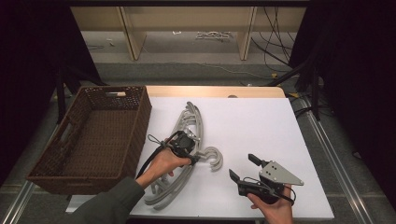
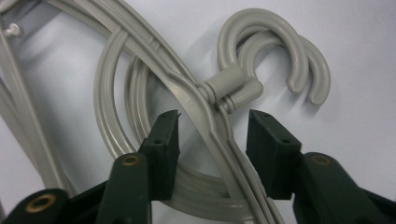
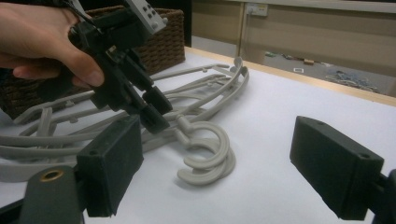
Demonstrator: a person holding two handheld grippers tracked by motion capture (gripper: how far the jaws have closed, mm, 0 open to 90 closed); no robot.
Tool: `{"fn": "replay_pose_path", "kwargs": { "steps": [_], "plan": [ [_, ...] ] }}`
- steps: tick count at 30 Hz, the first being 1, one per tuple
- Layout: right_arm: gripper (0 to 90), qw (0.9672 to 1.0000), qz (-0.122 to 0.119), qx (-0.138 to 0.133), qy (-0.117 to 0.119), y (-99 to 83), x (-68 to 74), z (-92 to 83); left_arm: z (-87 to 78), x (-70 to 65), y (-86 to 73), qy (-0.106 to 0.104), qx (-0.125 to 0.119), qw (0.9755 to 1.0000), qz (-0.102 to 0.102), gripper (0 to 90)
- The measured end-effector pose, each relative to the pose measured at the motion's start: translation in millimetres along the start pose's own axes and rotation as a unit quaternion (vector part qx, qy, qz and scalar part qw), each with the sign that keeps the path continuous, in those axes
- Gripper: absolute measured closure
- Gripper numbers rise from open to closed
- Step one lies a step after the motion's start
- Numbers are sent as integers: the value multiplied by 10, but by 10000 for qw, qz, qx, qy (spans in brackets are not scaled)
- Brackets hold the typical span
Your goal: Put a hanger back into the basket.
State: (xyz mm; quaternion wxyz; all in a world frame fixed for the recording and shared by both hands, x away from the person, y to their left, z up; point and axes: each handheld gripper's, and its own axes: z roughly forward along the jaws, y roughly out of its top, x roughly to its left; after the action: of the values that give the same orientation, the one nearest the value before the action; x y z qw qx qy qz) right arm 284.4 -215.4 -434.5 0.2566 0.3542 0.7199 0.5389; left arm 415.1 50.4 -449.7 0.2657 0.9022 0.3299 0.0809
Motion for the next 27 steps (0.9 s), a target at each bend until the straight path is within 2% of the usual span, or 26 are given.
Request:
{"fn": "replay_pose_path", "kwargs": {
  "steps": [3, 7, 8, 10, 18, 21, 23, 25, 27],
  "plan": [
    [183, 10000, -26, 72, 42, -3, 0, -1, 40, 33, 18, -2, 163, 9998, 120, 558],
    [186, 10000, -28, 33, 35, 1, 3, 3, 97, 51, 32, 29, 262, 9996, 69, 580],
    [186, 10000, -31, 72, 58, -1, 3, 0, 113, 51, 31, -30, 198, 9998, -50, 592],
    [186, 9999, -31, 90, 70, -3, 2, -1, 106, 66, 41, -135, 245, 9994, -199, 615],
    [189, 10000, -28, 69, 62, -2, -2, 3, 72, 111, 37, -353, 189, 9980, -480, 689],
    [190, 9999, -33, 89, 60, -8, -1, 8, 37, 166, 38, -552, 170, 9957, -727, 714],
    [191, 9999, 1, 52, 112, -8, -1, 11, -13, 206, 38, -627, 108, 9948, -796, 724],
    [191, 9999, 4, 43, 115, -6, -1, 13, -83, 248, 31, -743, 30, 9927, -954, 733],
    [191, 9999, -41, 96, 73, -9, -4, 7, -159, 302, 21, -866, -90, 9892, -1179, 743]
  ]
}}
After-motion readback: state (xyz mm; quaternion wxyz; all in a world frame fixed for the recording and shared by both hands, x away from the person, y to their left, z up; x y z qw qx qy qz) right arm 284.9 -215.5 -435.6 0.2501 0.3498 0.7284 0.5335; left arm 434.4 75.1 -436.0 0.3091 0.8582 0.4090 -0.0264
